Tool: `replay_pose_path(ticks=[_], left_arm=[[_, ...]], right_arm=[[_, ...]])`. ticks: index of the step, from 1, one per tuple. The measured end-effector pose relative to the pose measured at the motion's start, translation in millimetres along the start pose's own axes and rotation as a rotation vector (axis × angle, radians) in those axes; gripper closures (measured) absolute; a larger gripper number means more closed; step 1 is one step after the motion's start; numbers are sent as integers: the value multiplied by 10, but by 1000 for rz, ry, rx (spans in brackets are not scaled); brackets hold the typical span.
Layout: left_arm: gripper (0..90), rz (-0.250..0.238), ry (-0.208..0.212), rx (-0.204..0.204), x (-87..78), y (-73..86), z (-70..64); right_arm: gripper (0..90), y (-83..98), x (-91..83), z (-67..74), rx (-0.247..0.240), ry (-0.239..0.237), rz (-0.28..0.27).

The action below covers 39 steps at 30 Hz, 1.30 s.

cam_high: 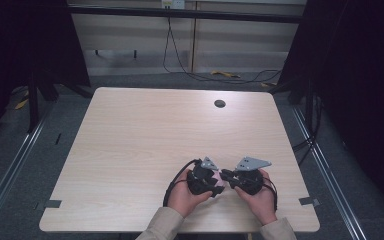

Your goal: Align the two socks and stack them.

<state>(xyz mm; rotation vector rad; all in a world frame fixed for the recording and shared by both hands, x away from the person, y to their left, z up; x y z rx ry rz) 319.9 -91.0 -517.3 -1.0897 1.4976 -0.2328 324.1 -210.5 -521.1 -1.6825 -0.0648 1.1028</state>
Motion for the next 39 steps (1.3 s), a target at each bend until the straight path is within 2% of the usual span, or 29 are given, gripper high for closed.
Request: replay_pose_path(ticks=[2, 6, 8, 9, 10, 12, 16, 19, 22, 25, 27, 29, 34, 39], left_arm=[[617, -32, -13, -14, -95, -15, 43], [716, -69, -107, -32, -222, -71, 225], [742, -56, -134, -4, -159, -101, 250], [742, -29, -140, 25, -80, -104, 238], [741, -3, -136, 39, -4, -93, 216], [727, 18, -138, 62, 113, -65, 181], [683, 3, -168, 111, 177, -37, 162], [604, 2, -199, 143, 186, -37, 146], [483, -11, -184, 136, 199, -42, 131], [377, -26, -151, 125, 208, -38, 107], [343, -33, -137, 122, 202, -34, 107], [316, -43, -122, 87, 166, -38, 124], [245, -76, -145, 59, -59, -70, 236], [236, -104, -187, 23, -289, -85, 383]], right_arm=[[822, 55, 32, -17, 0, 8, 28], [825, 100, 36, -35, 7, 16, 50], [825, 110, 45, -31, 0, 19, 58], [825, 113, 49, -27, 1, 19, 58], [824, 116, 50, -29, 1, 20, 58], [815, 122, 40, -32, 12, 21, 57], [773, 129, -43, -103, 26, 52, 29], [734, 139, -134, -191, 49, 87, 7], [709, 159, -191, -267, 76, 107, -9], [646, 163, -208, -288, 77, 113, -20], [607, 163, -203, -285, 76, 114, -21], [568, 162, -194, -283, 75, 115, -22], [475, 166, -190, -297, 76, 115, -27], [415, 172, -193, -316, 90, 116, -29]])
Point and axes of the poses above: each handheld gripper's, and its own axes: x roughly forward along the jaws, y roughly out of its underside, z roughly to its left, the point moved 6 cm from there along x, roughly forward along the jaws, and after that the axes turned 1 degree about -x, right-handed, at the moved point
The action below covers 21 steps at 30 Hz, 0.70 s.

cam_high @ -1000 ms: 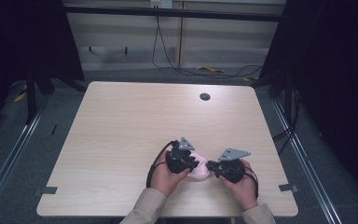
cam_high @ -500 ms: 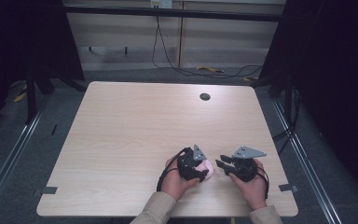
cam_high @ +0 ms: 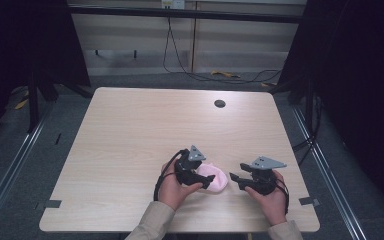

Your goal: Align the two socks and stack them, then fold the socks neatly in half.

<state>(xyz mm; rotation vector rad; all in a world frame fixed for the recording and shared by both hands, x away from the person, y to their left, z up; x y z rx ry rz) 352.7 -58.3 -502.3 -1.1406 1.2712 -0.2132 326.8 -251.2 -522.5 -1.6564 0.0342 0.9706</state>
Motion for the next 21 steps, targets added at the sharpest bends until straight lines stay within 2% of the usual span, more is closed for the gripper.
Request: replay_pose_path(ticks=[13, 21], left_arm=[[212, 3, 4, -11, -62, 39, 96], [203, 1, 3, -15, -111, 65, 140]], right_arm=[[348, 14, 1, 8, -18, -14, 4], [343, 21, -32, 9, -27, -12, -1]])
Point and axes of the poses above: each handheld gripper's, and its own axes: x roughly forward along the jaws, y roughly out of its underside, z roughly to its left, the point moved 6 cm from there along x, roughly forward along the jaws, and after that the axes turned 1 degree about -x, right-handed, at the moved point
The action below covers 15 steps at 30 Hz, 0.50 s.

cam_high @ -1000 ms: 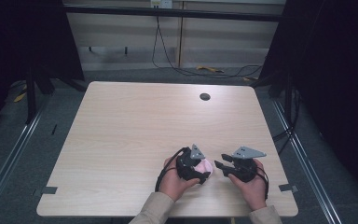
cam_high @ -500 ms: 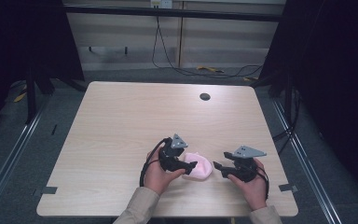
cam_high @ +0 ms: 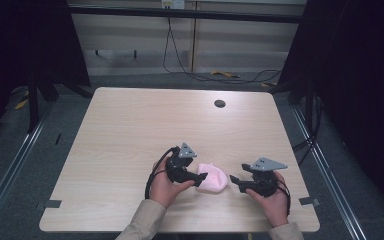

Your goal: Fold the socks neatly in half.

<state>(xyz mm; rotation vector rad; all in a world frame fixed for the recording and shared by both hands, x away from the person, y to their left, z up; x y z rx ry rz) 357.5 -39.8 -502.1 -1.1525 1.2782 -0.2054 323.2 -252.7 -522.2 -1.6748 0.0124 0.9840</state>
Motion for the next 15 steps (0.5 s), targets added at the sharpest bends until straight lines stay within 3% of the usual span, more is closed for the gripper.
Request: replay_pose_path(ticks=[15], left_arm=[[171, 5, 1, -7, -185, 122, 189]], right_arm=[[308, 46, -68, -20, -1, -24, 5]])
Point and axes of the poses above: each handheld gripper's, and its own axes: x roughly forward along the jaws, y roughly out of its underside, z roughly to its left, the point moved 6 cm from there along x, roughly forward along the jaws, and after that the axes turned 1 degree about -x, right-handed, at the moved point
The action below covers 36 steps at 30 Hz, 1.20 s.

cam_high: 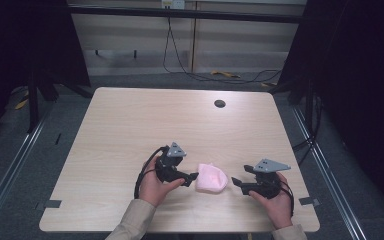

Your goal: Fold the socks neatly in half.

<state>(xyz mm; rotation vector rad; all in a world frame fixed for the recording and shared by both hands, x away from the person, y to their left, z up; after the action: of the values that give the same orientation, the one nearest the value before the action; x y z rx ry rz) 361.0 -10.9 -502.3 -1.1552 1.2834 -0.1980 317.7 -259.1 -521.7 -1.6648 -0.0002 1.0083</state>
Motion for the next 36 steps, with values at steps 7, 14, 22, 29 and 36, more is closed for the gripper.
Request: replay_pose_path(ticks=[7, 14, 22, 29, 36], left_arm=[[170, -9, -13, -10, -91, 58, 81], [170, -16, -21, -23, -173, 105, 173], [170, -11, -31, -28, -252, 182, 250], [170, -9, -32, -21, -294, 264, 296], [170, 1, -37, -13, -367, 387, 368]], right_arm=[[286, 29, -44, -10, 2, -24, 4], [258, 68, -84, -12, -5, -37, 14], [204, 140, -115, -17, 16, -59, 47], [170, 169, -174, -37, 7, -61, 51], [159, 237, -214, -75, 5, -57, 73]])
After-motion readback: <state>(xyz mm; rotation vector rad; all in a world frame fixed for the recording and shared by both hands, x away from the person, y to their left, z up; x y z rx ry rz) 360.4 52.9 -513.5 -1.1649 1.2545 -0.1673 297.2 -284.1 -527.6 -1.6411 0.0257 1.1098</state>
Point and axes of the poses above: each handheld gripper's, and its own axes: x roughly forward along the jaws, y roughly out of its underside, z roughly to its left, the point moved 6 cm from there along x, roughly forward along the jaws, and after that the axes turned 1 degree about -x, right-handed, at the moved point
